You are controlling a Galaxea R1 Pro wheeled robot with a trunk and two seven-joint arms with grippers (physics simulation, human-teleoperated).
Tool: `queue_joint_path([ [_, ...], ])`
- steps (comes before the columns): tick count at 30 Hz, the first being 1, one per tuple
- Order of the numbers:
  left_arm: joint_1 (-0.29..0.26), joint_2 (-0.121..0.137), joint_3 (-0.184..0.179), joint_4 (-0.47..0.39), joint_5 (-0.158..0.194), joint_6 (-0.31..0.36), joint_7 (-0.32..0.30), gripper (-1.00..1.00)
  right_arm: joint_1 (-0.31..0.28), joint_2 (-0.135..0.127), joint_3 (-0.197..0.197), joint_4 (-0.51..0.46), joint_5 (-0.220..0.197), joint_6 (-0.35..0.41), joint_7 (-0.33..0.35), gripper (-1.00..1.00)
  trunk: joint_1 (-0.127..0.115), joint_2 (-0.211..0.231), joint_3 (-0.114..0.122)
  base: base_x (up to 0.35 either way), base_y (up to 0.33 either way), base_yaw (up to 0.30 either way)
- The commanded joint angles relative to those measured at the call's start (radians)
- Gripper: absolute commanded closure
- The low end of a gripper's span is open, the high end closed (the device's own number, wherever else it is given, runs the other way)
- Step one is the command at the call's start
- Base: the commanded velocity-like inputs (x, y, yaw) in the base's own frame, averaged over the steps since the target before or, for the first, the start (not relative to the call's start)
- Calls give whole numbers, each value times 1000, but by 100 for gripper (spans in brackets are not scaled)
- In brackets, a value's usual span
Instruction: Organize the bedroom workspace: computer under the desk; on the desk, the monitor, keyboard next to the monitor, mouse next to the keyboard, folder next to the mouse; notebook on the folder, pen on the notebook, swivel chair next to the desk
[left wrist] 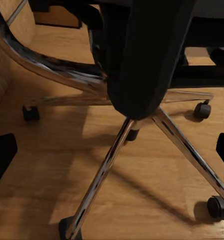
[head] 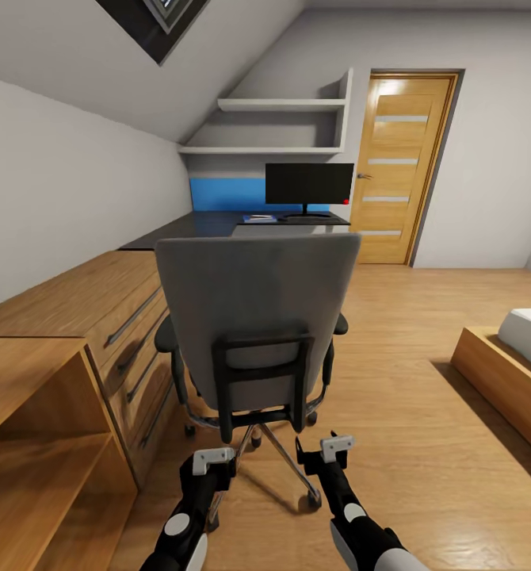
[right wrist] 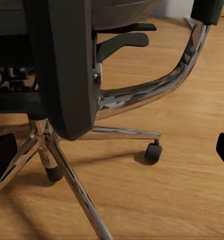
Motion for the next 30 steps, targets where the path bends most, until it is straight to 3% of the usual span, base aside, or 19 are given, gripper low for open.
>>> queue_joint_path([
  [1,0,1,-9,-1,6,3,7,-100,-1,1,-7,2,11,-3,-3,-100,0,0,-1,5,0,0],
  [4,0,1,-47,0,6,3,8,-100,-1,1,-6,5,12,-4,-1,-100,0,0,-1,2,0,0],
  [7,0,1,-117,1,6,5,11,-100,-1,1,-6,7,12,-4,-1,-100,0,0,-1,0,0,0],
  [12,0,-1,-163,2,6,10,14,-100,-1,1,-6,8,12,-4,0,-100,0,0,-1,0,0,0],
  [20,0,1,-161,-7,7,0,16,-100,-1,1,-6,8,13,-4,1,-100,0,0,-1,0,0,0],
  [23,0,6,-154,-7,8,-40,18,-100,-1,1,-6,8,14,-4,1,-100,0,0,-1,0,0,0],
  [30,0,35,-81,-8,9,-74,20,-100,-1,1,-6,8,14,-5,0,-100,0,0,-1,0,0,0],
])
